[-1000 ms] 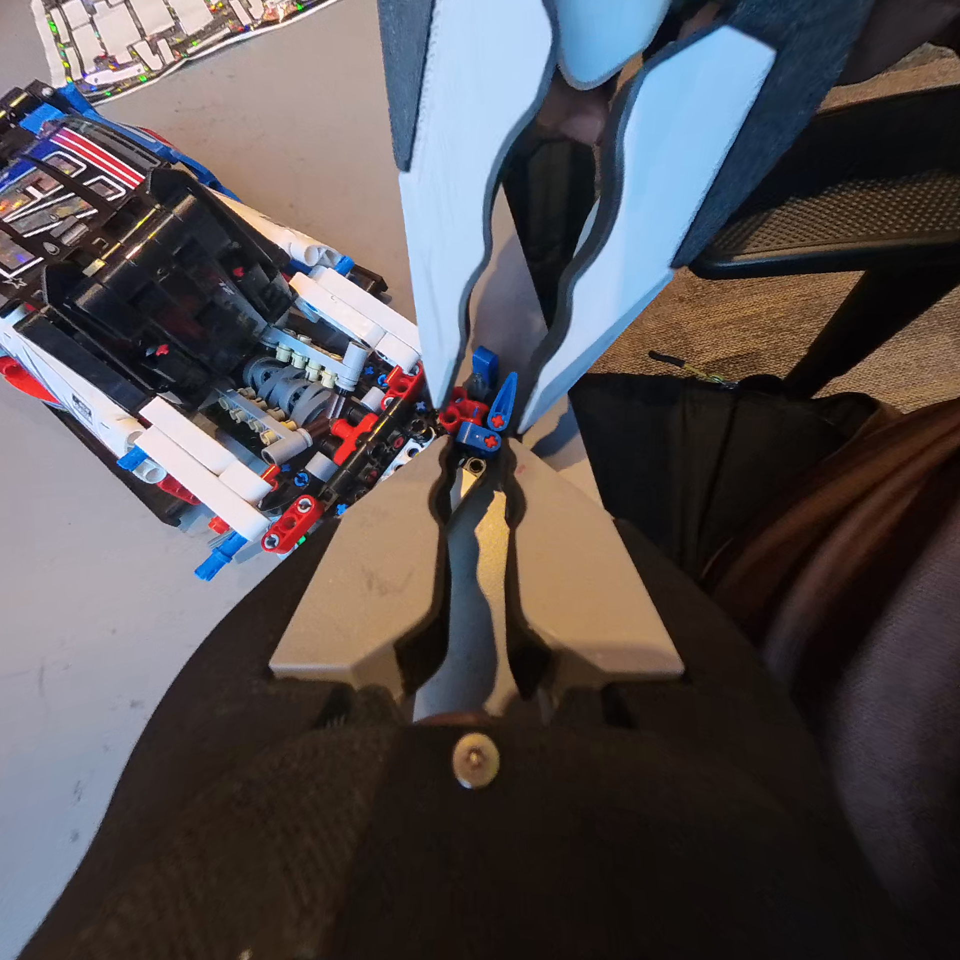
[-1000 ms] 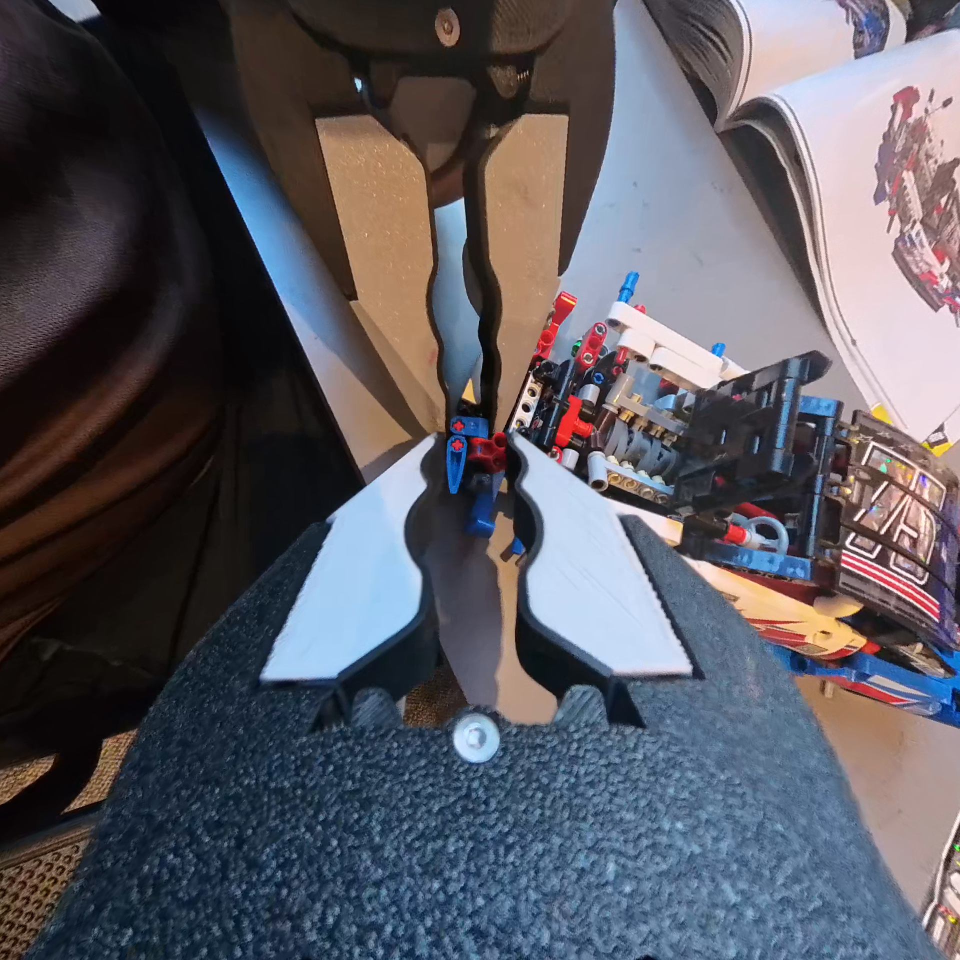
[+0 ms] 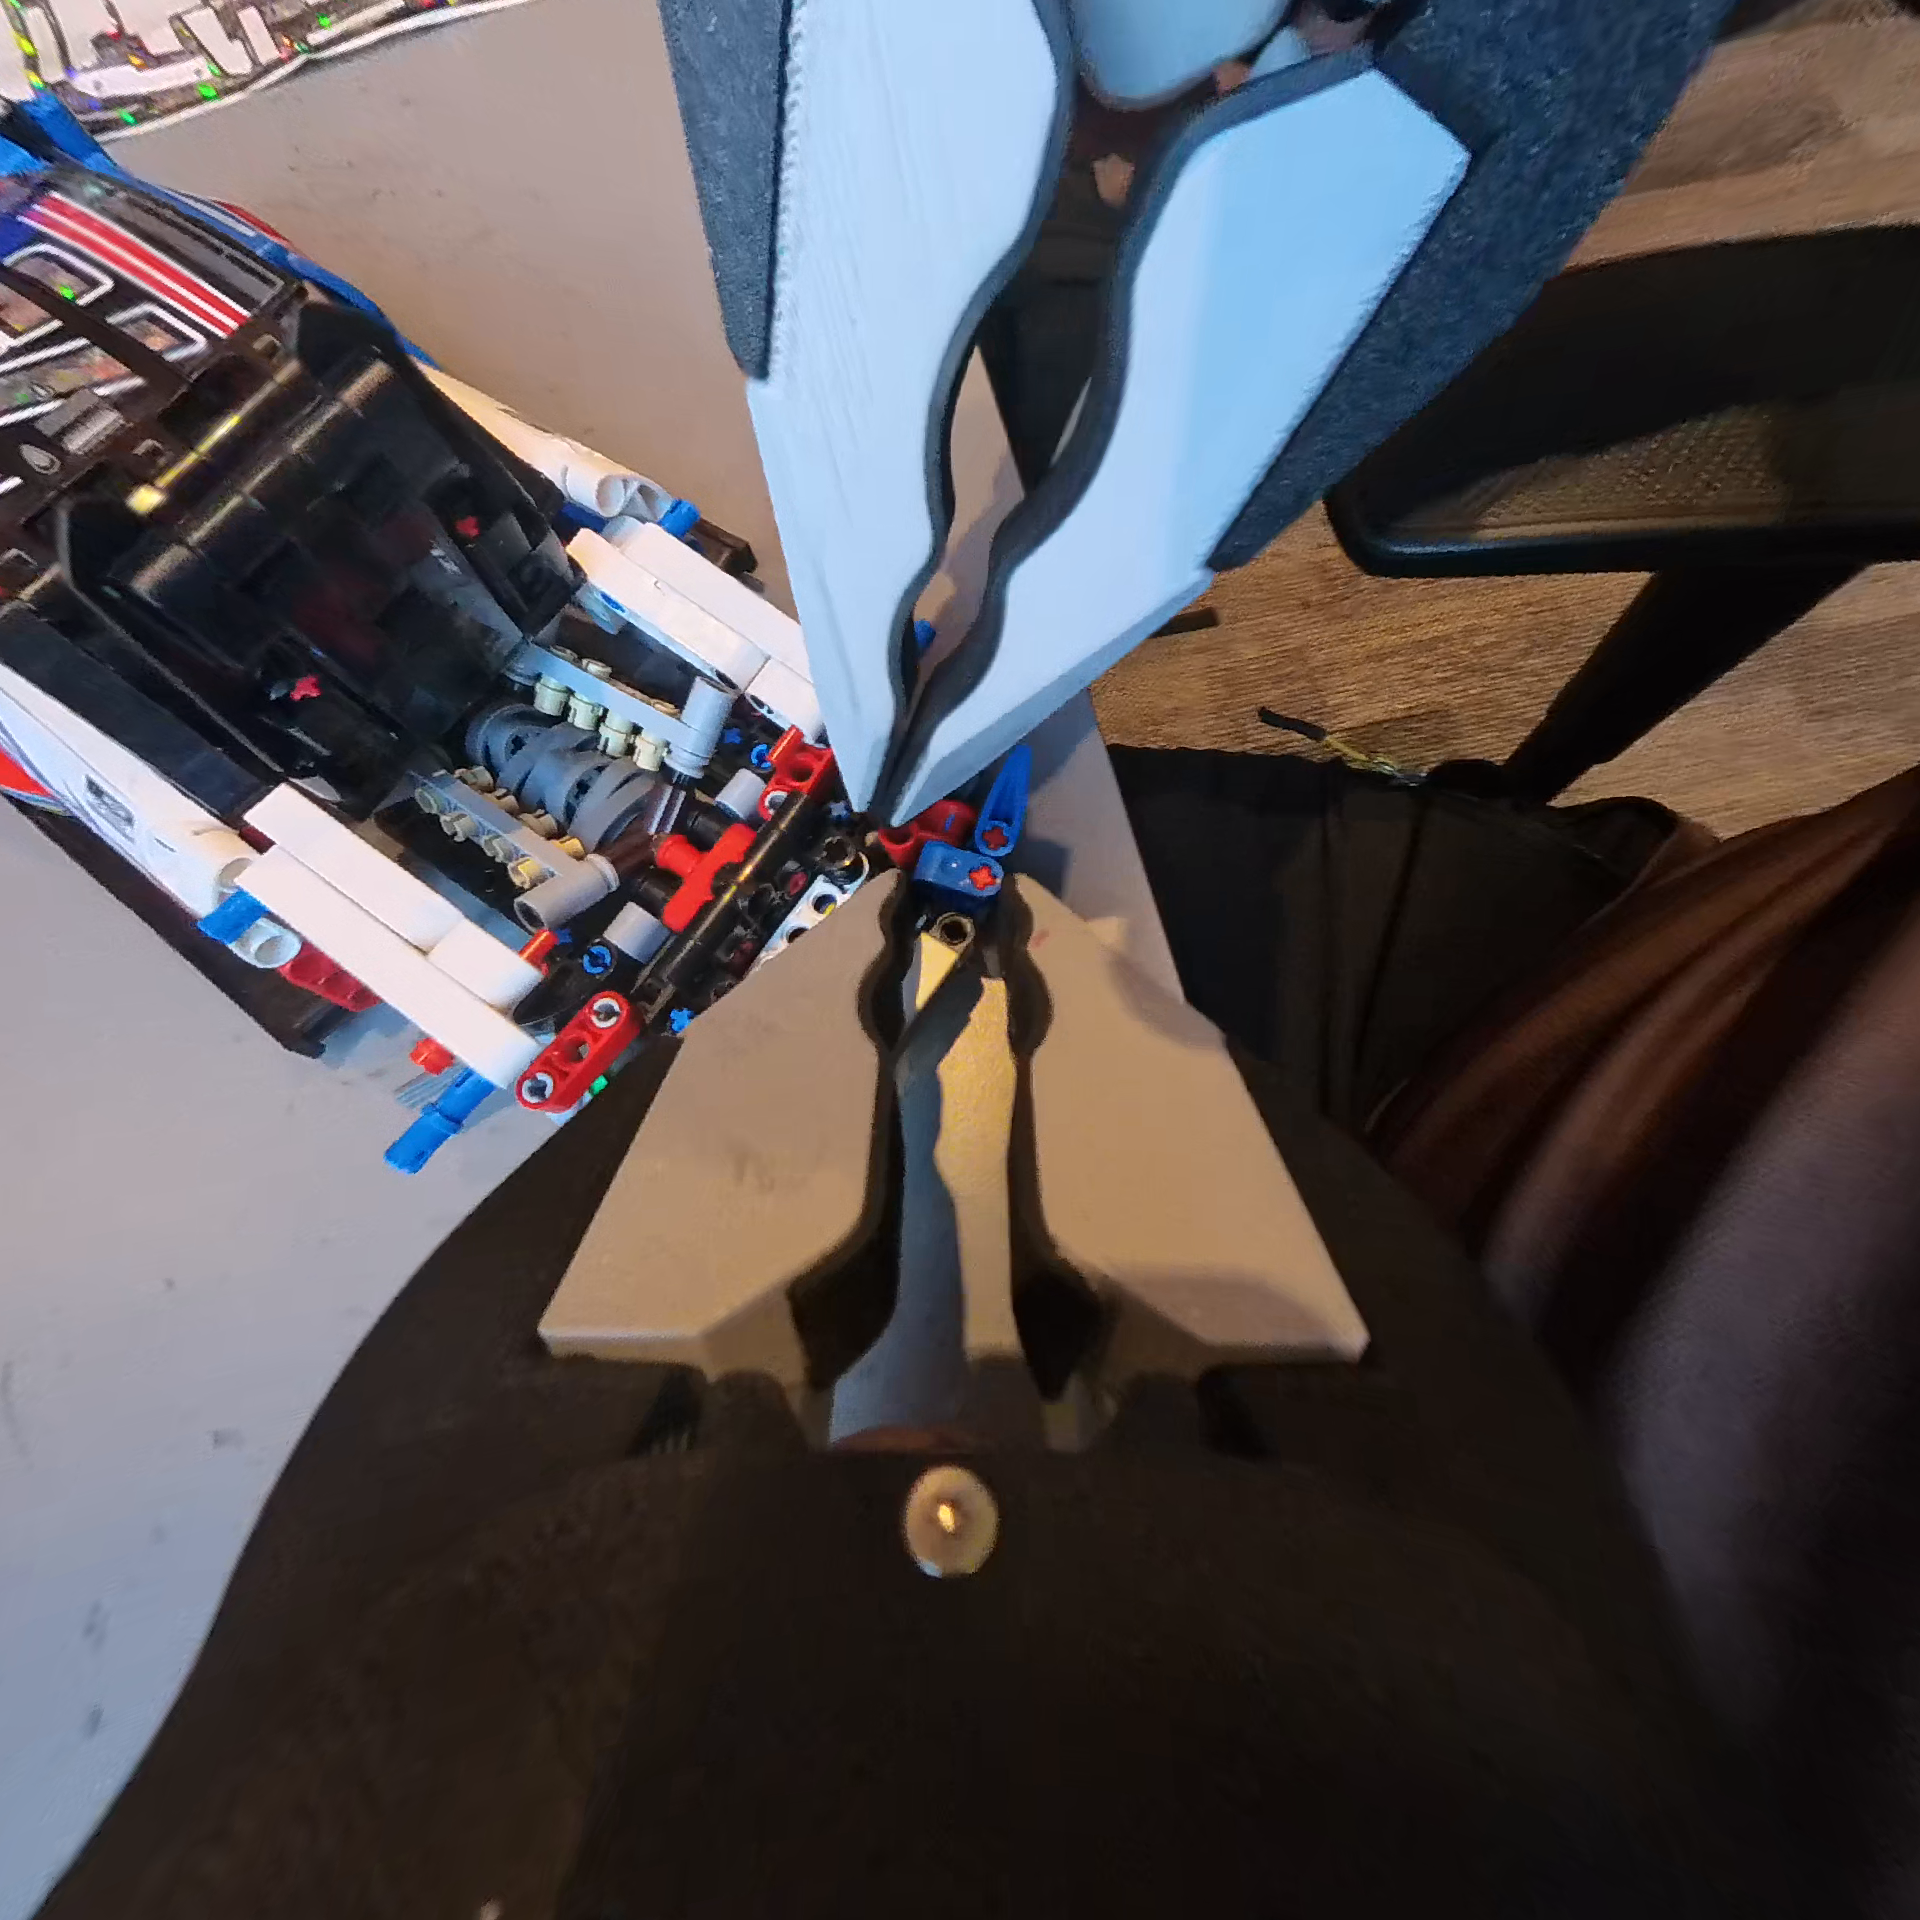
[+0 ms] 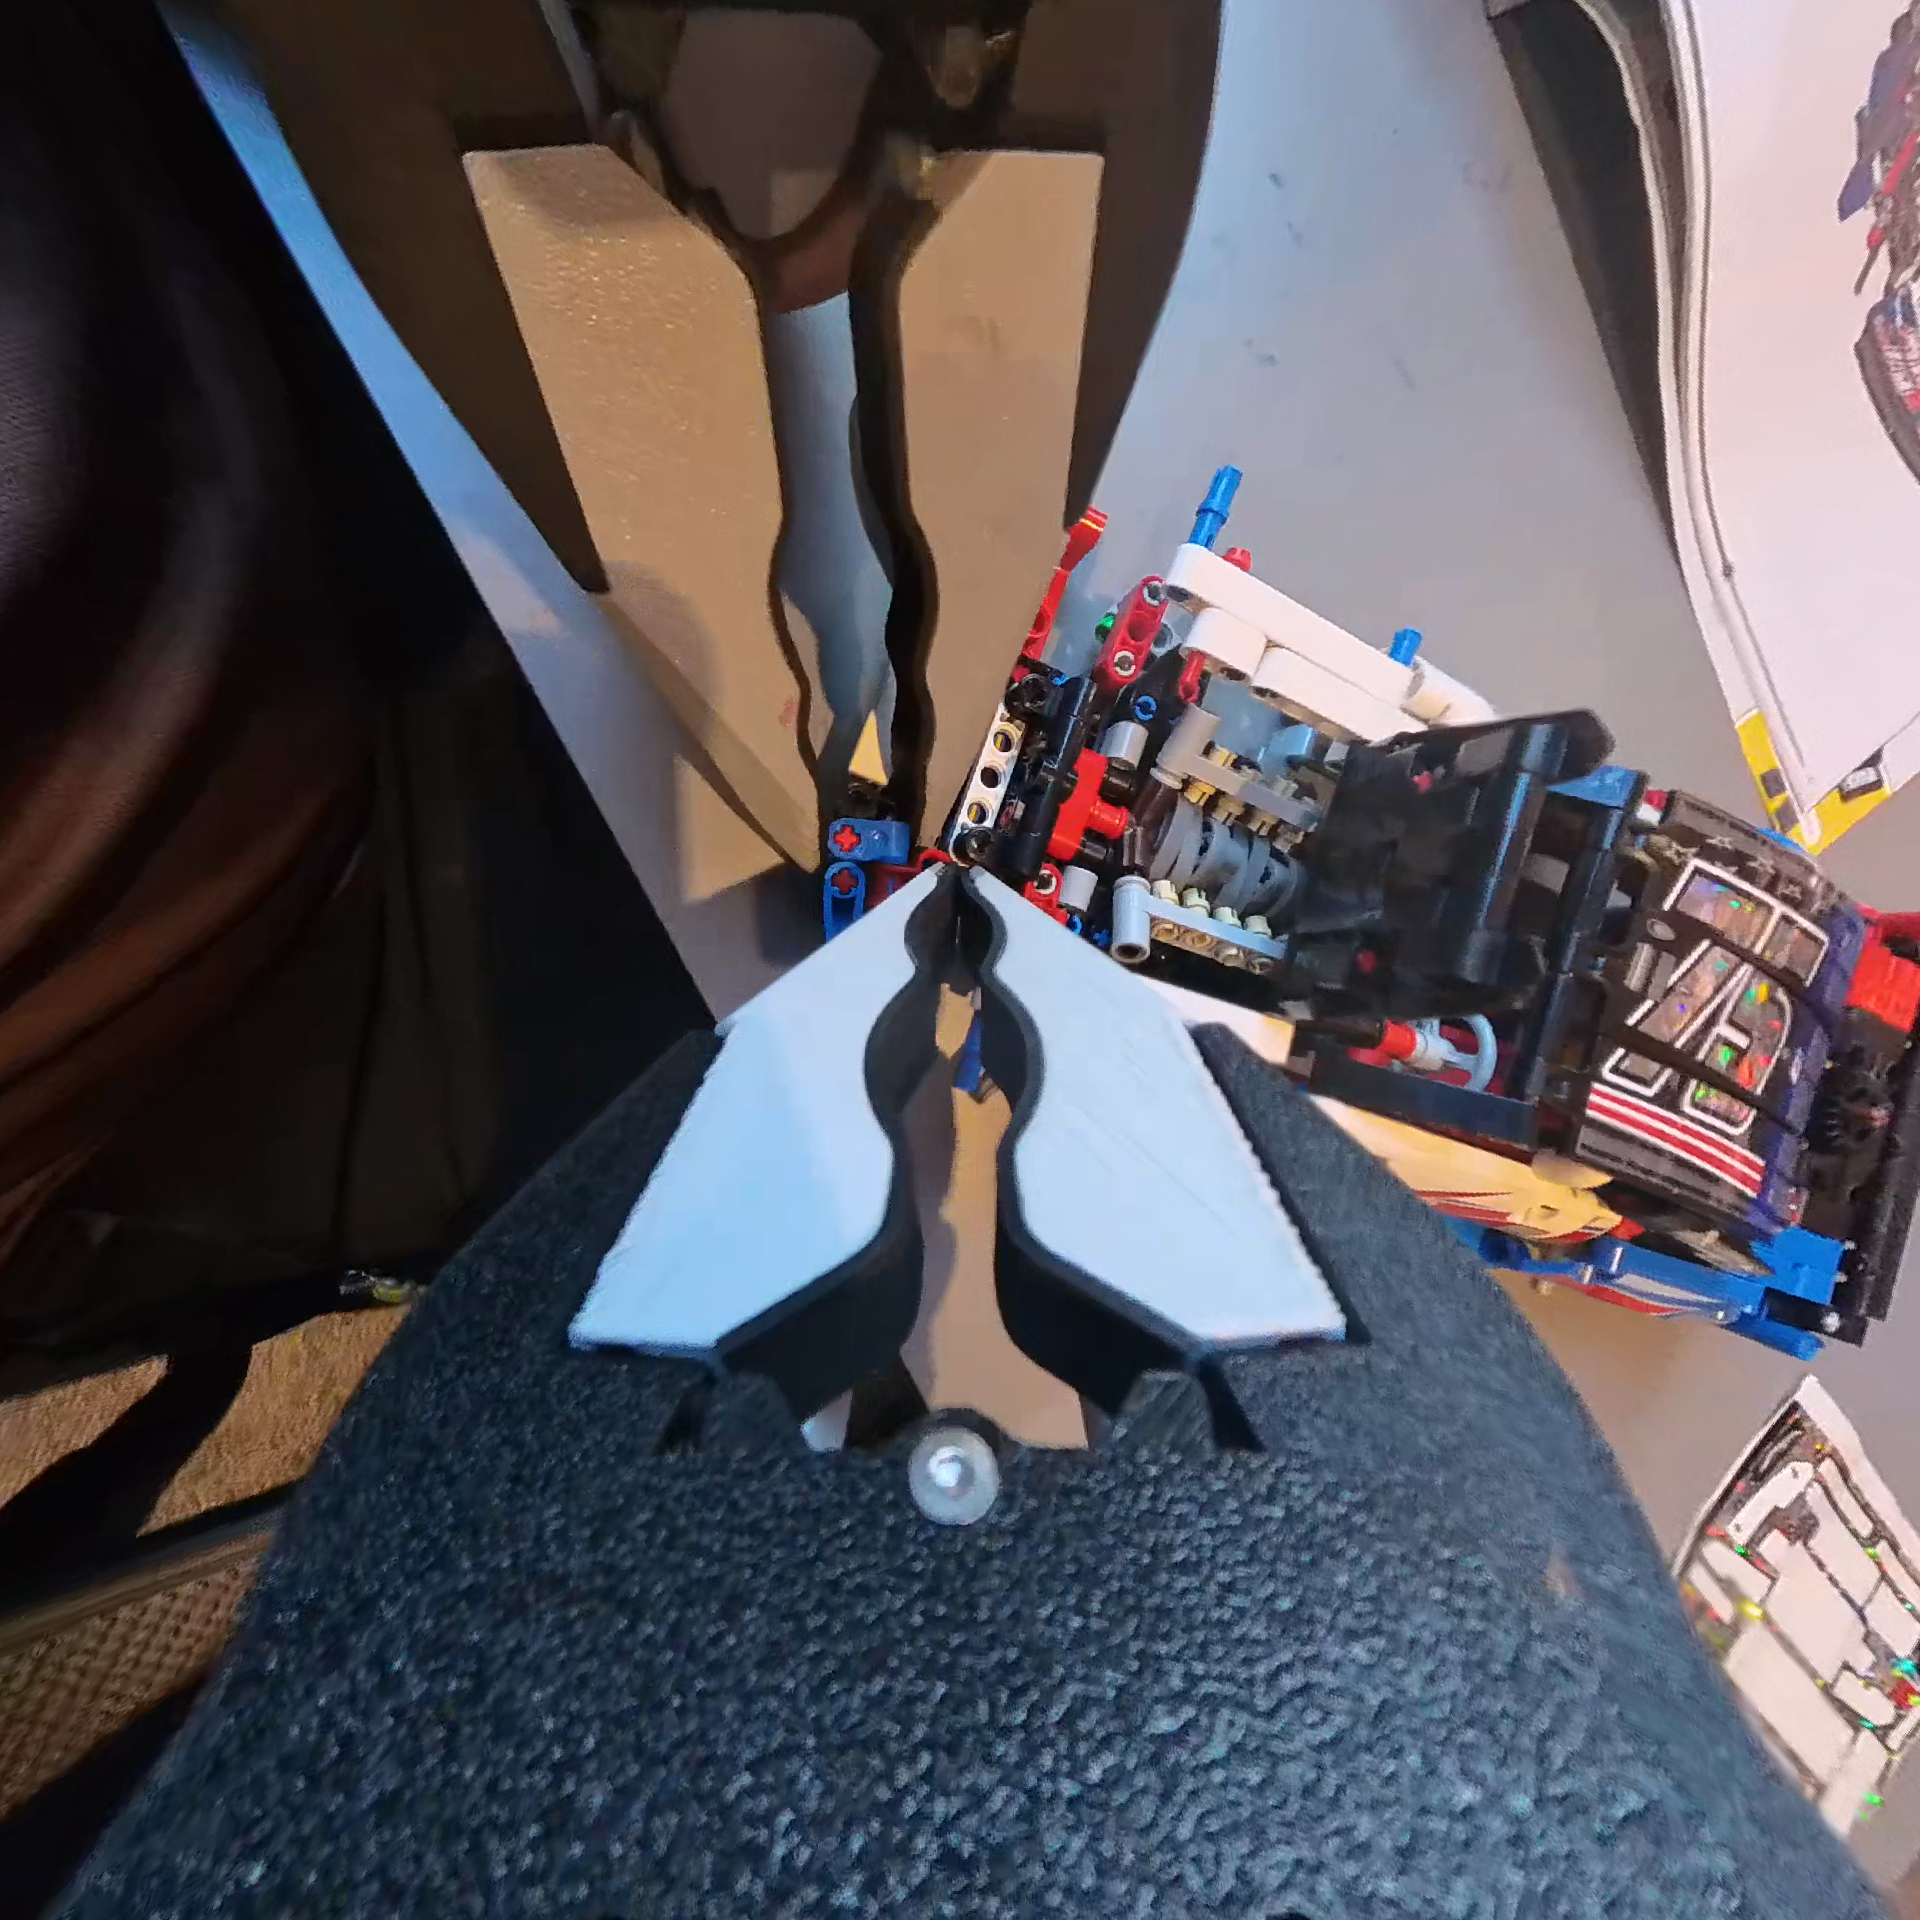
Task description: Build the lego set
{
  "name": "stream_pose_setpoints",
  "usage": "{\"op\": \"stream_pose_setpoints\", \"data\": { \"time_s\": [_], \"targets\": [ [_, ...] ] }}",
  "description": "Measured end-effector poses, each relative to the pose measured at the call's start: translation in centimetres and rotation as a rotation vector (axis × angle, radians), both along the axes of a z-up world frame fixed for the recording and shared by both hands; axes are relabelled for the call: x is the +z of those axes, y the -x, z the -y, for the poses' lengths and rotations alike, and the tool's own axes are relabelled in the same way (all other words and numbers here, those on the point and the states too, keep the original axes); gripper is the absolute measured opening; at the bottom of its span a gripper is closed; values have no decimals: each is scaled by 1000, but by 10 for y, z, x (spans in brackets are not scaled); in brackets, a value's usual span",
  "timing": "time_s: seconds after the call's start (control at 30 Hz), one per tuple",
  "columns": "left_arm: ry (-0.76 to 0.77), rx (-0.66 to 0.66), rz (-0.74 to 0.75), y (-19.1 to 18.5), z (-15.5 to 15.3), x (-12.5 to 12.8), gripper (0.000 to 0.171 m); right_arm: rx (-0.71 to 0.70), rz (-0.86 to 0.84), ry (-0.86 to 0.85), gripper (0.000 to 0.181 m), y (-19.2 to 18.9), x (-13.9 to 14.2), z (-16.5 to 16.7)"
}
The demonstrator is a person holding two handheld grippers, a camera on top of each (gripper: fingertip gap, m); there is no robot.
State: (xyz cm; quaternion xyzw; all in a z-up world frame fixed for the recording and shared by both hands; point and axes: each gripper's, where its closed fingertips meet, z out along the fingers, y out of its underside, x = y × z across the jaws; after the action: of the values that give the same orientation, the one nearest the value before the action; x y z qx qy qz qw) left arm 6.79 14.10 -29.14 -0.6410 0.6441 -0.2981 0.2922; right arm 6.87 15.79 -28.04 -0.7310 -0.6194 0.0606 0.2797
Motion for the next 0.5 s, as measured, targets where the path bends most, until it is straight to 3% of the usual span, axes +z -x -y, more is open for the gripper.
{"op": "stream_pose_setpoints", "data": {
  "time_s": [0.13, 0.27, 0.43, 0.5],
  "targets": [
    [79, 3, 4, 0, 0, 1, 14, 35, 59, 55, 0, -1, -2, -1],
    [37, 1, 0, 0, 0, 0, 13, 51, 99, 24, 0, -1, -2, -1],
    [19, -7, -7, -1, 0, -1, 14, -63, -88, 277, 0, -3, 1, 1],
    [1, -8, -13, -1, 0, -2, 14, -61, -115, 294, 0, -1, 6, 2]
  ]
}}
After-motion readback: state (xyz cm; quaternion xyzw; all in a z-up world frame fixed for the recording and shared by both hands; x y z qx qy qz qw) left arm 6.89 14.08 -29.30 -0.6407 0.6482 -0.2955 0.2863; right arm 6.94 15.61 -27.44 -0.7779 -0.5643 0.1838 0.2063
